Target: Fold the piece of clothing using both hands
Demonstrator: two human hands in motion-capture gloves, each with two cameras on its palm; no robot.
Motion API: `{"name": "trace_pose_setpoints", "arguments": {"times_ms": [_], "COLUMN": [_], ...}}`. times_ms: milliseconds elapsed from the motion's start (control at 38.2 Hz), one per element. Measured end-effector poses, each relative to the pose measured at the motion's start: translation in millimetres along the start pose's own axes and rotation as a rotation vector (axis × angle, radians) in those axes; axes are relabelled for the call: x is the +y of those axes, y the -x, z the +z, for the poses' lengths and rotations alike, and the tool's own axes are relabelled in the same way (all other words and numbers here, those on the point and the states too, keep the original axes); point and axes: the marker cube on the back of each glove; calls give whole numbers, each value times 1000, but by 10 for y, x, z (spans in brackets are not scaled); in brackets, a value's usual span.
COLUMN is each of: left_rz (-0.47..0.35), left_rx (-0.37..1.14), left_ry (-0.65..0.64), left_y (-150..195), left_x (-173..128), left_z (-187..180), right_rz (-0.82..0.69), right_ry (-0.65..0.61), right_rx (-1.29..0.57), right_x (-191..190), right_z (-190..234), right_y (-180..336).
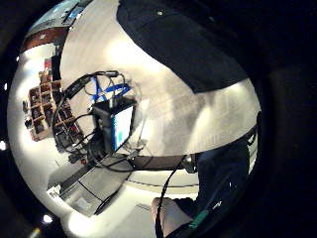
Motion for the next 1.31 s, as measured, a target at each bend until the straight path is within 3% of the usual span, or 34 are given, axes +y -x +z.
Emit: {"name": "trace_pose_setpoints", "arguments": {"times_ms": [52, 157, 262, 367, 445, 759, 838, 969, 1204, 1309], "left_rz": [64, 34, 15, 59, 70, 6, 39, 81, 20, 29], "left_rx": [22, 42, 57, 78, 63, 34, 40, 82, 81, 95], "left_ry": [-82, -104, -31, 59, 53, -111, -145, -153, -121, -122], "left_y": [-89, -126, -104, -114, -126, -102, -127, -177, -138, -133], "left_x": [-169, -15, -59, -168, -231, -421, -492, -530, -537, -536], "left_z": [61, 97, 272, 496, 558, 469, 420, 343, 335, 353], "right_rz": [9, 9, 4, 0, -1, -48, -59, -22, 22, 17], "right_ry": [11, 26, 38, 60, 76, 151, 195, 252, 337, 258], "right_rx": [5, 10, 16, 14, 14, 88, 105, 154, 143, 111], "right_x": [0, -71, -46, -96, -184, -504, -624, -665, -867, -1012], "right_z": [54, 155, 170, 241, 325, 707, 884, 1027, 1343, 1358], "right_y": [-118, -157, -113, -93, -108, -8, 58, 215, 331, 304]}}
